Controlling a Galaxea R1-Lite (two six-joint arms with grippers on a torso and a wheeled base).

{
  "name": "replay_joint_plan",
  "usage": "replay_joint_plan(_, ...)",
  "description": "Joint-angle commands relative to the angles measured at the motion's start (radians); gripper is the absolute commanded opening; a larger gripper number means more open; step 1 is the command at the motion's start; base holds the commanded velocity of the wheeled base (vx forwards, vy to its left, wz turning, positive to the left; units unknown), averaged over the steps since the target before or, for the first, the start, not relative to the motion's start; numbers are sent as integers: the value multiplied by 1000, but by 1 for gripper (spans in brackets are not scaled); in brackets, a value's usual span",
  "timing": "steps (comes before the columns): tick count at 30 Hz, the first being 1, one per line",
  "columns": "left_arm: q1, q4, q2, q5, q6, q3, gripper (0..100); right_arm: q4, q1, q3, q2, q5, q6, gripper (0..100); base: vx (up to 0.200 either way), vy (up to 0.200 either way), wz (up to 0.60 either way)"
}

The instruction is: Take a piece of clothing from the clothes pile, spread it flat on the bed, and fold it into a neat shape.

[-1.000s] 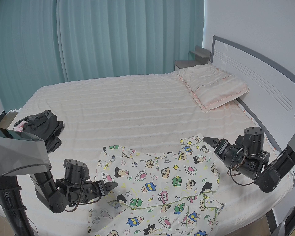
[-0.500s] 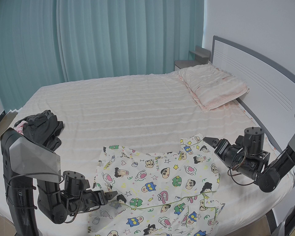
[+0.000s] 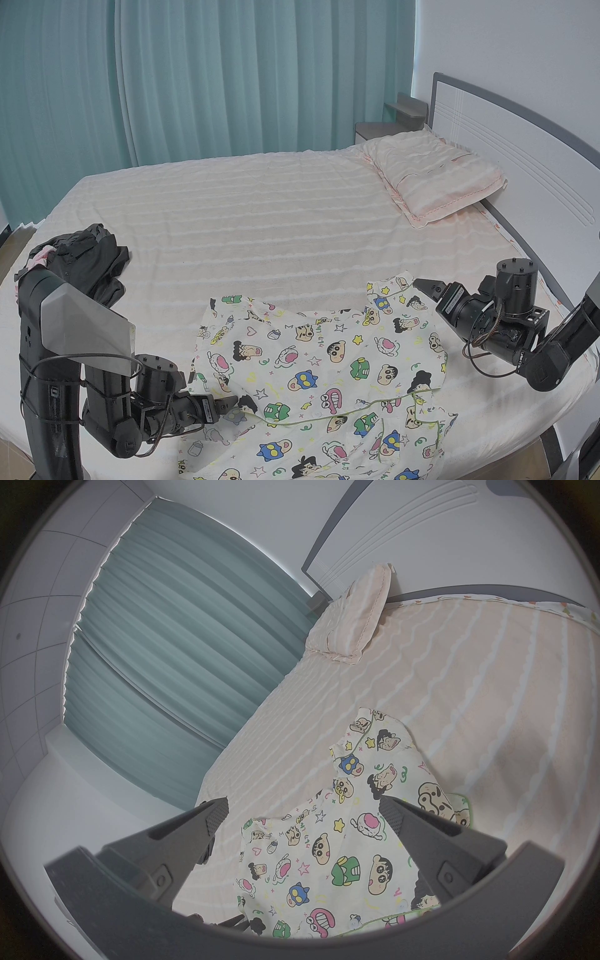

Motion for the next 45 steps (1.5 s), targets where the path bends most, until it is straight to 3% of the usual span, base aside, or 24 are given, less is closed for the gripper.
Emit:
replay_joint_plan(1,2,0,7,0,9,9,100,0,1,0,2,0,0,100,0,0,0)
replay_joint_plan(9,0,17,15,35,18,-77,100,0,1,0,-2,0,0,100,0,0,0)
replay_joint_plan(16,0,110,20,50,29,-151,100,0,0,0,3,0,0,100,0,0,0)
replay_joint_plan(17,0,112,20,52,29,-155,0,0,0,0,3,0,0,100,0,0,0)
replay_joint_plan(34,48,116,-54,79,32,-160,0,0,1,0,3,0,0,100,0,0,0)
replay_joint_plan(39,92,127,-106,72,95,-95,0,0,1,3,3,0,0,100,0,0,0)
replay_joint_plan(45,100,129,-137,69,98,-48,0,0,1,3,3,0,0,100,0,0,0)
